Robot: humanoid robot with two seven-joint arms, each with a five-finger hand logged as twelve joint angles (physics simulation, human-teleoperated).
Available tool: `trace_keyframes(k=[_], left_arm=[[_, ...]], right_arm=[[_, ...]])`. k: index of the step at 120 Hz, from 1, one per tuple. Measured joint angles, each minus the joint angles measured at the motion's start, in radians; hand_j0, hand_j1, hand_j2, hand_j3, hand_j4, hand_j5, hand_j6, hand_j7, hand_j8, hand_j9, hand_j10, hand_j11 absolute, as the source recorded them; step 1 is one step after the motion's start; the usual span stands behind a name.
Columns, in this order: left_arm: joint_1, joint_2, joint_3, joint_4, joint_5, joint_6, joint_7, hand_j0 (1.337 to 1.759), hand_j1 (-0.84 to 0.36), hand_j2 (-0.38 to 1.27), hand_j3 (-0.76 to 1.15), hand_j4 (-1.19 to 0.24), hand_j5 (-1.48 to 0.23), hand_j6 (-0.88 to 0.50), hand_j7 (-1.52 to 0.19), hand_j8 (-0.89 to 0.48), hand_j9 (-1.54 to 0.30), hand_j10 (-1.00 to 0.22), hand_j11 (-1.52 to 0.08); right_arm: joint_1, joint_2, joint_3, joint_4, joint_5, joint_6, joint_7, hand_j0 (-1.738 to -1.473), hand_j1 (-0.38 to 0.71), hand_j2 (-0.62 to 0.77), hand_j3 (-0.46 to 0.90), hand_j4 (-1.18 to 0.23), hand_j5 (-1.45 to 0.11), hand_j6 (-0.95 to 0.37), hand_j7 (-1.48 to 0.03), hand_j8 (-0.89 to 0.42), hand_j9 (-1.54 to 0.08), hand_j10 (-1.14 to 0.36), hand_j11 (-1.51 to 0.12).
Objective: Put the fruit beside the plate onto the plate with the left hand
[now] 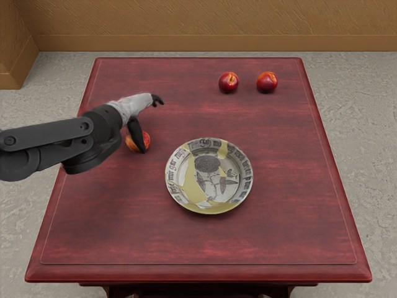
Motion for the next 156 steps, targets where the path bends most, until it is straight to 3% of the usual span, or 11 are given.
trace_keyframes(k=[22, 52, 107, 156], left_arm=[[-0.015, -0.005, 0.046, 0.019, 0.001, 0.002, 0.0, 1.658, 0.02, 0.06, 0.0, -0.28, -0.35, -0.28, -0.35, -0.28, -0.35, -0.27, -0.35], [-0.028, -0.054, 0.128, 0.098, 0.002, 0.001, 0.0, 1.658, -0.04, 0.07, 0.0, -0.33, -0.42, -0.33, -0.42, -0.33, -0.42, -0.33, -0.42], [-0.011, -0.071, 0.138, 0.109, 0.002, 0.056, 0.0, 1.658, -0.23, 0.14, 0.0, -0.5, -0.65, -0.5, -0.65, -0.5, -0.65, -0.5, -0.65], [-0.022, -0.051, 0.111, 0.108, -0.019, 0.098, 0.0, 1.657, -0.31, 0.37, 0.0, -0.61, -0.85, -0.43, -0.83, -0.44, -0.82, -0.63, -0.82]], right_arm=[[0.0, 0.0, 0.0, 0.0, 0.0, 0.0, 0.0, -1.658, -0.33, 0.0, 0.0, -0.02, -0.02, -0.02, -0.02, -0.02, -0.02, -0.02, -0.02], [0.0, 0.0, 0.0, 0.0, 0.0, 0.0, 0.0, -1.658, -0.33, 0.0, 0.0, -0.02, -0.02, -0.02, -0.02, -0.02, -0.02, -0.02, -0.02], [0.0, 0.0, 0.0, 0.0, 0.0, 0.0, 0.0, -1.658, -0.33, 0.0, 0.0, -0.02, -0.02, -0.02, -0.02, -0.02, -0.02, -0.02, -0.02], [0.0, 0.0, 0.0, 0.0, 0.0, 0.0, 0.0, -1.658, -0.33, 0.0, 0.0, -0.02, -0.02, -0.02, -0.02, -0.02, -0.02, -0.02, -0.02]])
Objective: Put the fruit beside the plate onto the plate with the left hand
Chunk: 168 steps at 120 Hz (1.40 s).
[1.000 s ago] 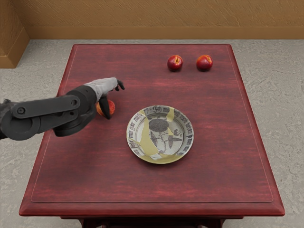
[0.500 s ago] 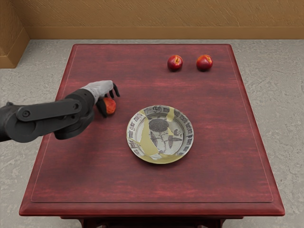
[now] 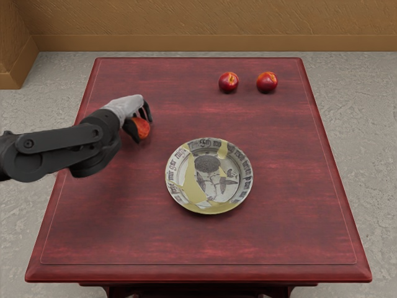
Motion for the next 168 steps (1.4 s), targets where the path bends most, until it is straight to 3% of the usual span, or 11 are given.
trace_keyframes(k=[31, 40, 120, 168], left_arm=[[-0.099, 0.053, -0.03, -0.008, -0.186, -0.022, 0.0, 1.658, -0.34, 0.47, 0.0, -0.62, -0.86, -0.47, -0.84, -0.46, -0.83, -0.63, -0.83], [-0.129, 0.081, -0.039, -0.008, -0.268, -0.071, 0.0, 1.658, -0.32, 0.42, 0.0, -0.63, -0.84, -0.47, -0.83, -0.47, -0.83, -0.63, -0.83], [-0.134, 0.11, -0.222, -0.02, -0.479, -0.487, 0.0, 1.658, -0.3, 0.39, 0.0, -0.6, -0.81, -0.5, -0.79, -0.48, -0.79, -0.61, -0.79], [-0.149, 0.078, -0.242, -0.071, -0.502, -0.577, 0.0, 1.658, -0.31, 0.37, 0.0, -0.6, -0.8, -0.49, -0.78, -0.48, -0.79, -0.61, -0.79]], right_arm=[[0.0, 0.0, 0.0, 0.0, 0.0, 0.0, 0.0, -1.658, -0.33, 0.0, 0.0, -0.02, -0.02, -0.02, -0.02, -0.02, -0.02, -0.02, -0.02], [0.0, 0.0, 0.0, 0.0, 0.0, 0.0, 0.0, -1.658, -0.33, 0.0, 0.0, -0.02, -0.02, -0.02, -0.02, -0.02, -0.02, -0.02, -0.02], [0.0, 0.0, 0.0, 0.0, 0.0, 0.0, 0.0, -1.658, -0.33, 0.0, 0.0, -0.02, -0.02, -0.02, -0.02, -0.02, -0.02, -0.02, -0.02], [0.0, 0.0, 0.0, 0.0, 0.0, 0.0, 0.0, -1.658, -0.33, 0.0, 0.0, -0.02, -0.02, -0.02, -0.02, -0.02, -0.02, -0.02, -0.02]])
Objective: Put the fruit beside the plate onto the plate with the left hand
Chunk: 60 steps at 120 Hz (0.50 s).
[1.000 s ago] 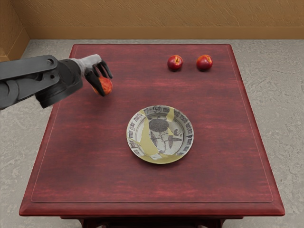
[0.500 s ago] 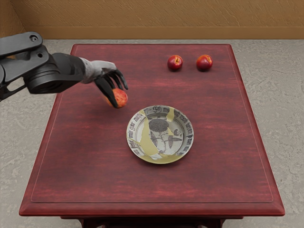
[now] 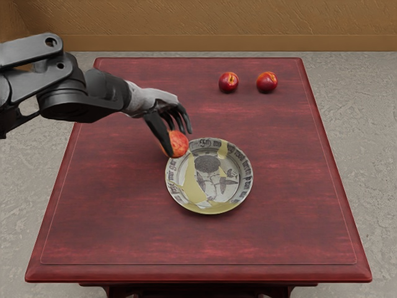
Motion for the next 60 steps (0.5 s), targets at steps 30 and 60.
trace_keyframes(k=[30, 60], left_arm=[[0.005, -0.07, 0.006, -0.015, -0.002, -0.007, 0.0, 1.658, -0.31, 0.37, 0.0, -0.6, -0.8, -0.49, -0.78, -0.47, -0.79, -0.61, -0.79], [0.007, -0.08, 0.008, -0.017, 0.002, -0.008, 0.0, 1.658, -0.04, 0.19, 0.0, -0.36, -0.47, -0.3, -0.47, -0.29, -0.47, -0.36, -0.47]], right_arm=[[0.0, 0.0, 0.0, 0.0, 0.0, 0.0, 0.0, -1.658, -0.33, 0.0, 0.0, -0.02, -0.02, -0.02, -0.02, -0.02, -0.02, -0.02, -0.02], [0.0, 0.0, 0.0, 0.0, 0.0, 0.0, 0.0, -1.658, -0.33, 0.0, 0.0, -0.02, -0.02, -0.02, -0.02, -0.02, -0.02, -0.02, -0.02]])
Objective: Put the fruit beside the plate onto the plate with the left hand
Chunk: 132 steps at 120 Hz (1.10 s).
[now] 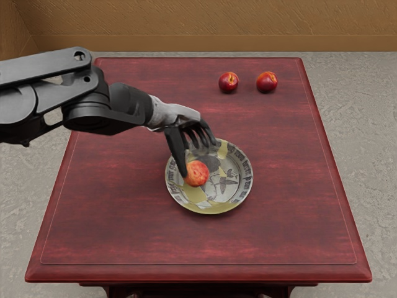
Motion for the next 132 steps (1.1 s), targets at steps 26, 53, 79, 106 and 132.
trace_keyframes(k=[26, 53, 79, 106, 132], left_arm=[[0.033, 0.156, -0.15, 0.002, -0.139, -0.193, 0.0, 1.658, 0.21, 0.07, 0.0, -0.13, -0.17, -0.11, -0.17, -0.11, -0.17, -0.13, -0.17], [0.178, 0.353, -0.27, 0.009, -0.486, -0.293, 0.0, 1.658, 0.3, 0.02, 0.0, -0.05, -0.06, -0.04, -0.06, -0.04, -0.06, -0.05, -0.06], [0.304, 0.526, -0.293, 0.013, -0.705, -0.305, 0.0, 1.658, 0.33, 0.01, 0.0, -0.02, -0.02, -0.01, -0.02, -0.01, -0.02, -0.02, -0.02], [0.391, 0.618, -0.295, 0.108, -0.757, -0.307, 0.0, 1.658, 0.34, 0.0, 0.0, 0.0, -0.01, 0.0, -0.01, 0.0, -0.01, 0.0, -0.01], [0.397, 0.628, -0.301, 0.209, -0.779, -0.307, 0.0, 1.658, 0.35, 0.0, 0.0, 0.0, 0.0, 0.0, 0.0, 0.0, 0.0, 0.0, 0.0]], right_arm=[[0.0, 0.0, 0.0, 0.0, 0.0, 0.0, 0.0, -1.658, -0.33, 0.0, 0.0, -0.02, -0.02, -0.02, -0.02, -0.02, -0.02, -0.02, -0.02], [0.0, 0.0, 0.0, 0.0, 0.0, 0.0, 0.0, -1.658, -0.33, 0.0, 0.0, -0.02, -0.02, -0.02, -0.02, -0.02, -0.02, -0.02, -0.02], [0.0, 0.0, 0.0, 0.0, 0.0, 0.0, 0.0, -1.658, -0.33, 0.0, 0.0, -0.02, -0.02, -0.02, -0.02, -0.02, -0.02, -0.02, -0.02], [0.0, 0.0, 0.0, 0.0, 0.0, 0.0, 0.0, -1.658, -0.33, 0.0, 0.0, -0.02, -0.02, -0.02, -0.02, -0.02, -0.02, -0.02, -0.02], [0.0, 0.0, 0.0, 0.0, 0.0, 0.0, 0.0, -1.658, -0.33, 0.0, 0.0, -0.02, -0.02, -0.02, -0.02, -0.02, -0.02, -0.02, -0.02]])
